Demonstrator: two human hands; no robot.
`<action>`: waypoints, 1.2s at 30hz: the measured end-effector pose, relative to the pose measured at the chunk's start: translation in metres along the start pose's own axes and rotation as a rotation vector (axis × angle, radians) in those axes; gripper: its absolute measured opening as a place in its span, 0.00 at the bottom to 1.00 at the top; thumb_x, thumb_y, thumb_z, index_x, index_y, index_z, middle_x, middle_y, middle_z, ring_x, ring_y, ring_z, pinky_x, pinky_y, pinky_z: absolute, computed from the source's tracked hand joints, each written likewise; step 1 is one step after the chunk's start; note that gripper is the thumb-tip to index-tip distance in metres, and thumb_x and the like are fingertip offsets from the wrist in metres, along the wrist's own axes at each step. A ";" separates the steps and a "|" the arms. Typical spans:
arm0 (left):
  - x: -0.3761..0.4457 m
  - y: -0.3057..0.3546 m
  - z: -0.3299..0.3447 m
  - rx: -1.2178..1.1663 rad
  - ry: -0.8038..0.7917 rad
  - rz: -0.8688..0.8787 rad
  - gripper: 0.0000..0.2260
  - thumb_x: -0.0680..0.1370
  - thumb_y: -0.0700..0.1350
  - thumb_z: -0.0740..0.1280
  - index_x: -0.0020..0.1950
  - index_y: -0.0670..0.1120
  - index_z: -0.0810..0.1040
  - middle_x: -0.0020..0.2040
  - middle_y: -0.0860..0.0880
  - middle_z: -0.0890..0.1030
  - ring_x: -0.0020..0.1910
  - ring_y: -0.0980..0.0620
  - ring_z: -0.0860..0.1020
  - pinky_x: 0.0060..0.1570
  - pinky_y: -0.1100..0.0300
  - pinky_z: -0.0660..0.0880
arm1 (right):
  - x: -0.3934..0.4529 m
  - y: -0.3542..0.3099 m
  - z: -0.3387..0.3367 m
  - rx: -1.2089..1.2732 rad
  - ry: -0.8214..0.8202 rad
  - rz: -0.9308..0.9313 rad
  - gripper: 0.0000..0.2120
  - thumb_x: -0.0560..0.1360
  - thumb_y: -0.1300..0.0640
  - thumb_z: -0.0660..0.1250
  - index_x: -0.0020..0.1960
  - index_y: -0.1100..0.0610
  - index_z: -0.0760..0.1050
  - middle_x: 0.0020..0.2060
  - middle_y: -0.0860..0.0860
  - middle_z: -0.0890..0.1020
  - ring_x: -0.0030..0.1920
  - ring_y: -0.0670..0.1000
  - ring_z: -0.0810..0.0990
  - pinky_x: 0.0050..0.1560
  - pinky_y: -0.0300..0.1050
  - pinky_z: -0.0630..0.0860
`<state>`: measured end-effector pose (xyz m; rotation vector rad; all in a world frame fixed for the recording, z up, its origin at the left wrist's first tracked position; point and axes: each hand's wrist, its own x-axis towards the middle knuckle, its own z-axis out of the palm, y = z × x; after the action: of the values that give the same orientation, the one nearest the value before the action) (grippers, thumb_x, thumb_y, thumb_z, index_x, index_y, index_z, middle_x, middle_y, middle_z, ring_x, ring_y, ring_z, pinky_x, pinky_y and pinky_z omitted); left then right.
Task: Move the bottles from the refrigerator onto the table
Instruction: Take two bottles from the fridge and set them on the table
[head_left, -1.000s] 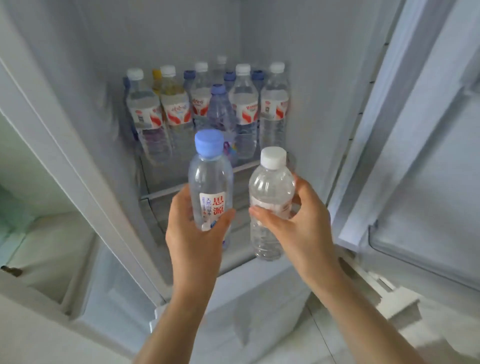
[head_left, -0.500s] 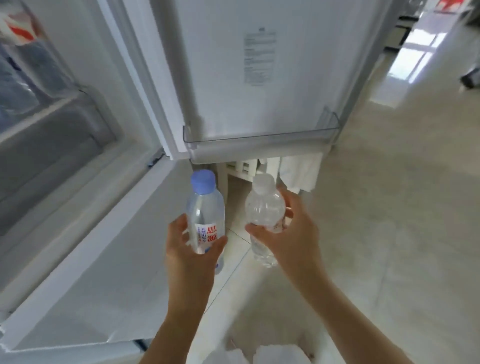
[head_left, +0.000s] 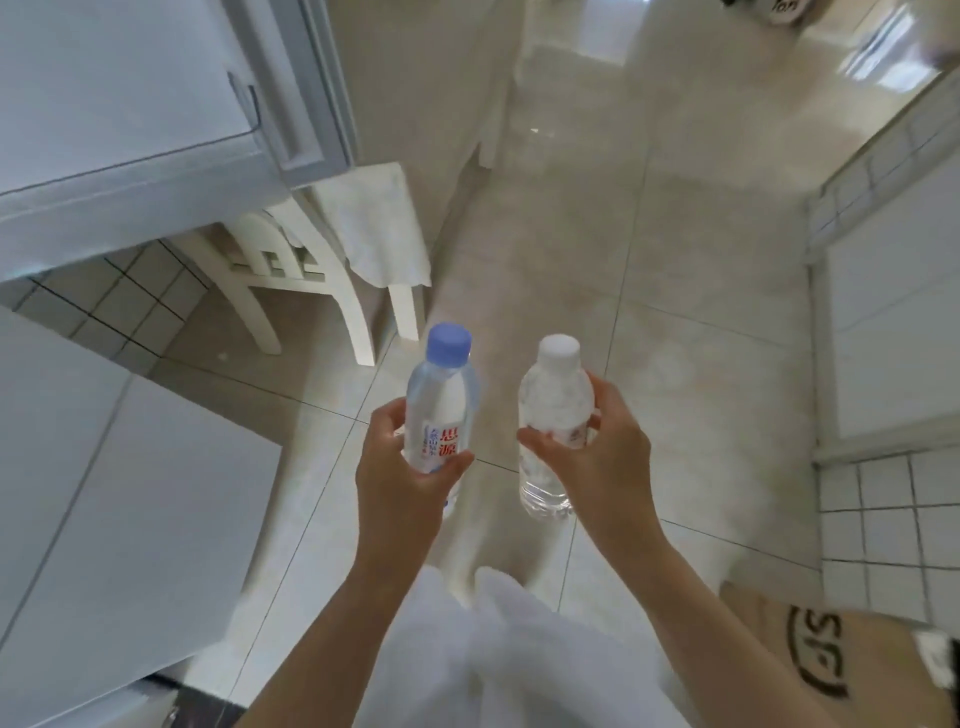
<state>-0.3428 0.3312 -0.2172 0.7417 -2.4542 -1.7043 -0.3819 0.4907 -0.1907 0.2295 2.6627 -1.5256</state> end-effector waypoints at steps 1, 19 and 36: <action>0.003 0.008 0.014 0.010 -0.027 -0.006 0.29 0.66 0.43 0.79 0.63 0.48 0.70 0.55 0.53 0.77 0.52 0.51 0.79 0.46 0.66 0.76 | 0.009 0.005 -0.013 -0.008 -0.002 0.012 0.34 0.61 0.55 0.80 0.64 0.52 0.70 0.53 0.48 0.79 0.52 0.49 0.78 0.55 0.44 0.77; 0.202 0.080 0.121 0.007 -0.023 -0.028 0.27 0.66 0.43 0.79 0.59 0.53 0.70 0.49 0.63 0.77 0.46 0.62 0.79 0.45 0.66 0.75 | 0.227 0.001 -0.027 0.037 -0.038 -0.013 0.37 0.63 0.56 0.79 0.67 0.48 0.67 0.58 0.47 0.79 0.56 0.50 0.78 0.58 0.50 0.77; 0.428 0.162 0.192 -0.061 0.191 -0.107 0.29 0.63 0.44 0.81 0.58 0.49 0.71 0.47 0.60 0.78 0.45 0.58 0.81 0.45 0.58 0.79 | 0.503 -0.058 -0.001 0.116 -0.115 -0.104 0.37 0.63 0.59 0.79 0.68 0.47 0.66 0.55 0.43 0.78 0.55 0.46 0.78 0.55 0.41 0.76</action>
<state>-0.8375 0.3622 -0.2380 0.9947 -2.2635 -1.6488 -0.8871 0.5118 -0.2062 0.0081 2.5377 -1.6707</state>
